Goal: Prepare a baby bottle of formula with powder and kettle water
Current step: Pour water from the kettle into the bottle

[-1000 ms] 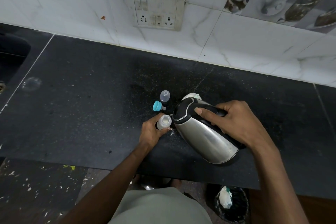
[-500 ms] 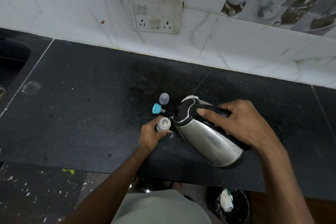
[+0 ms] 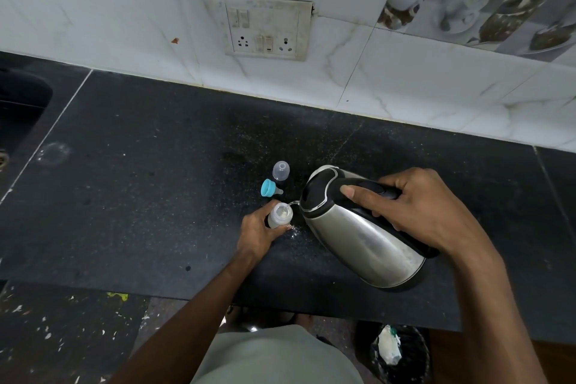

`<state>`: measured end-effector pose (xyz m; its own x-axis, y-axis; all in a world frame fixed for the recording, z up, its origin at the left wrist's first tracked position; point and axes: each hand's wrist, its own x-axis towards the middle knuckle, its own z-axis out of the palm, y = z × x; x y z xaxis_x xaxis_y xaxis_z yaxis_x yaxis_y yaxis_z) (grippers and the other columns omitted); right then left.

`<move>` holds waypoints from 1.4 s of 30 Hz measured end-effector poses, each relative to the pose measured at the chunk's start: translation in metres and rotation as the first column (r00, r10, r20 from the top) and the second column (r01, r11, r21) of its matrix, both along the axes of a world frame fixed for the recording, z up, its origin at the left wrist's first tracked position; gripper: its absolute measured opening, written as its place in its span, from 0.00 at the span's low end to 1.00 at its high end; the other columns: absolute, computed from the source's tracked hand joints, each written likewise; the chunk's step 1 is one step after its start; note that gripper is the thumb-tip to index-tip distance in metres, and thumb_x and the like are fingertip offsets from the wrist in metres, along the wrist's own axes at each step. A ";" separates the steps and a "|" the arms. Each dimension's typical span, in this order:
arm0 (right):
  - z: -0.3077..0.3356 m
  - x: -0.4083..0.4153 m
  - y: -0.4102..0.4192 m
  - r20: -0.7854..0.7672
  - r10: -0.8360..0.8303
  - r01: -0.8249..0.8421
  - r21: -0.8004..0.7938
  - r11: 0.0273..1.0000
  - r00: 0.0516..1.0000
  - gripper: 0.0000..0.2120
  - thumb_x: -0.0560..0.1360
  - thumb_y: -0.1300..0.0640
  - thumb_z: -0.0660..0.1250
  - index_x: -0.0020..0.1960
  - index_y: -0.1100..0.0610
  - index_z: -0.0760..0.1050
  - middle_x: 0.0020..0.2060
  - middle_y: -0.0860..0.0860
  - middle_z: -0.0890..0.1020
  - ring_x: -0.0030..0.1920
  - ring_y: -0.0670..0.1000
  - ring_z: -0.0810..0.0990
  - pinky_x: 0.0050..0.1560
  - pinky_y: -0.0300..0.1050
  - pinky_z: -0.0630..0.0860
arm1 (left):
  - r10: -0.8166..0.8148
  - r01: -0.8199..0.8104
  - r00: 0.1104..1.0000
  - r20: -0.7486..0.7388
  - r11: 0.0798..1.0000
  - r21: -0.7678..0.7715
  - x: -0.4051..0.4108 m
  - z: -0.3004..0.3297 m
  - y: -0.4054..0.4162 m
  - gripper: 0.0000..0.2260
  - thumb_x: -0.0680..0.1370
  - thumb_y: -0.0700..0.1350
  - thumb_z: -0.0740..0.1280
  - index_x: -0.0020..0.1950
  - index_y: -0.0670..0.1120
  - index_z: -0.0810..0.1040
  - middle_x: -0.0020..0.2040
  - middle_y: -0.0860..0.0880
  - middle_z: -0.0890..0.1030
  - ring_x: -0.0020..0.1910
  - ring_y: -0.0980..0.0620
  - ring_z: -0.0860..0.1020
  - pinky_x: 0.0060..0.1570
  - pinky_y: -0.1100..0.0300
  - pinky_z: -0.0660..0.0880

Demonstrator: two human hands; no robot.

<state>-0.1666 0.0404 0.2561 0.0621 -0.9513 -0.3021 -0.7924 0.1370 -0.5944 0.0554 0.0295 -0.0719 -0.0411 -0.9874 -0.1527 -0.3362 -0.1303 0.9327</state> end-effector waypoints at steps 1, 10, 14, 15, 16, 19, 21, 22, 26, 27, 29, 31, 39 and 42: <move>0.001 0.000 0.000 0.001 0.002 -0.002 -0.001 1.000 1.000 0.25 0.70 0.30 0.71 0.31 0.52 0.82 0.24 0.53 0.79 0.23 0.46 0.71 0.28 0.42 0.70 | -0.003 0.003 1.000 0.001 1.000 0.002 0.000 0.000 0.000 0.25 0.72 0.47 0.82 0.68 0.56 0.81 0.59 0.58 0.86 0.61 0.58 0.83 0.65 0.50 0.80; 0.008 0.000 0.000 -0.019 -0.003 0.003 -0.004 1.000 1.000 0.26 0.71 0.31 0.71 0.29 0.53 0.81 0.21 0.48 0.76 0.22 0.45 0.71 0.29 0.43 0.70 | -0.003 0.003 1.000 -0.002 1.000 0.004 0.000 -0.003 -0.001 0.25 0.72 0.47 0.82 0.67 0.57 0.81 0.59 0.58 0.86 0.60 0.58 0.83 0.65 0.49 0.80; 0.009 0.000 0.000 -0.030 0.005 -0.005 -0.010 1.000 1.000 0.26 0.71 0.31 0.71 0.29 0.51 0.81 0.21 0.49 0.76 0.23 0.45 0.70 0.29 0.42 0.69 | 0.000 0.000 1.000 -0.010 1.000 0.007 0.000 -0.004 -0.001 0.25 0.72 0.47 0.82 0.67 0.57 0.81 0.59 0.58 0.86 0.60 0.58 0.83 0.65 0.49 0.80; 0.009 0.000 0.000 -0.032 0.007 -0.008 -0.011 1.000 0.999 0.26 0.71 0.30 0.70 0.29 0.51 0.81 0.21 0.50 0.76 0.23 0.45 0.71 0.29 0.41 0.69 | 0.002 -0.002 1.000 -0.012 1.000 0.010 0.000 -0.004 -0.001 0.25 0.72 0.47 0.82 0.67 0.57 0.81 0.58 0.58 0.86 0.60 0.58 0.83 0.65 0.49 0.80; 0.010 0.000 0.000 -0.034 0.010 -0.010 -0.011 1.000 0.999 0.26 0.71 0.30 0.70 0.29 0.52 0.81 0.21 0.50 0.77 0.23 0.45 0.71 0.29 0.41 0.69 | 0.005 -0.004 1.000 -0.013 1.000 0.014 0.000 -0.003 -0.001 0.25 0.71 0.47 0.82 0.67 0.57 0.81 0.58 0.58 0.86 0.60 0.58 0.83 0.65 0.49 0.80; 0.011 -0.001 0.000 -0.031 0.015 -0.015 -0.009 1.000 0.999 0.26 0.71 0.31 0.70 0.30 0.53 0.81 0.22 0.50 0.77 0.23 0.45 0.71 0.29 0.42 0.70 | 0.008 -0.008 1.000 -0.010 1.000 0.010 0.000 -0.004 -0.001 0.26 0.71 0.47 0.82 0.68 0.56 0.81 0.59 0.58 0.86 0.61 0.58 0.83 0.65 0.49 0.80; 0.010 -0.001 -0.001 -0.028 0.018 -0.018 -0.009 1.000 0.999 0.27 0.71 0.31 0.71 0.30 0.54 0.81 0.23 0.53 0.78 0.23 0.46 0.71 0.29 0.42 0.69 | 0.004 -0.004 1.000 -0.006 1.000 0.009 0.000 -0.004 -0.001 0.26 0.72 0.48 0.82 0.69 0.55 0.81 0.59 0.58 0.86 0.61 0.58 0.83 0.65 0.49 0.80; 0.010 -0.001 -0.001 -0.029 0.020 -0.020 -0.009 1.000 0.999 0.27 0.71 0.31 0.71 0.30 0.54 0.81 0.24 0.54 0.78 0.24 0.46 0.71 0.29 0.42 0.69 | 0.002 -0.002 1.000 -0.006 1.000 0.009 0.000 -0.005 -0.001 0.26 0.72 0.48 0.82 0.69 0.55 0.81 0.59 0.58 0.86 0.61 0.58 0.83 0.65 0.49 0.80; 0.012 -0.003 -0.001 -0.032 0.020 -0.020 -0.007 1.000 0.999 0.27 0.71 0.31 0.71 0.31 0.55 0.81 0.24 0.54 0.78 0.24 0.46 0.71 0.29 0.43 0.70 | 0.007 -0.007 1.000 0.007 1.000 0.007 0.000 -0.004 -0.001 0.26 0.71 0.47 0.82 0.68 0.55 0.81 0.59 0.57 0.86 0.60 0.58 0.83 0.65 0.49 0.80; 0.012 -0.003 0.000 -0.032 0.018 -0.018 -0.006 1.000 0.999 0.27 0.71 0.31 0.71 0.31 0.55 0.81 0.23 0.53 0.77 0.24 0.46 0.71 0.29 0.43 0.70 | 0.009 -0.009 1.000 0.009 1.000 0.007 -0.001 -0.004 -0.001 0.26 0.71 0.47 0.82 0.68 0.55 0.81 0.58 0.57 0.86 0.60 0.58 0.83 0.64 0.49 0.80; 0.012 -0.003 0.000 -0.032 0.019 -0.019 -0.005 1.000 0.999 0.28 0.71 0.31 0.71 0.31 0.56 0.81 0.24 0.54 0.78 0.24 0.46 0.72 0.30 0.43 0.70 | 0.013 -0.013 1.000 0.008 1.000 0.004 -0.001 -0.003 -0.001 0.25 0.71 0.48 0.82 0.66 0.56 0.81 0.57 0.57 0.86 0.59 0.57 0.83 0.63 0.48 0.81; 0.012 -0.003 0.000 -0.029 0.016 -0.016 -0.003 1.000 0.999 0.29 0.71 0.30 0.70 0.32 0.56 0.82 0.26 0.56 0.79 0.25 0.47 0.73 0.30 0.44 0.71 | 0.015 -0.015 1.000 0.008 1.000 -0.005 -0.002 -0.003 -0.001 0.24 0.71 0.48 0.82 0.66 0.56 0.81 0.57 0.57 0.86 0.58 0.56 0.84 0.62 0.48 0.81; 0.016 0.000 0.003 -0.028 0.010 -0.010 0.012 1.000 1.000 0.27 0.71 0.32 0.70 0.31 0.56 0.81 0.21 0.47 0.78 0.23 0.44 0.72 0.27 0.38 0.69 | 0.011 -0.010 0.999 0.046 1.000 -0.024 -0.002 -0.004 -0.001 0.24 0.72 0.48 0.81 0.67 0.55 0.81 0.58 0.57 0.86 0.59 0.57 0.83 0.62 0.48 0.81; 0.018 0.001 0.003 -0.030 0.008 -0.008 0.011 1.000 1.000 0.27 0.72 0.32 0.71 0.31 0.55 0.81 0.21 0.47 0.77 0.23 0.44 0.72 0.27 0.37 0.69 | 0.005 -0.004 0.999 0.048 1.000 -0.019 -0.001 -0.004 -0.001 0.24 0.72 0.50 0.81 0.66 0.56 0.81 0.58 0.57 0.86 0.59 0.57 0.83 0.61 0.48 0.81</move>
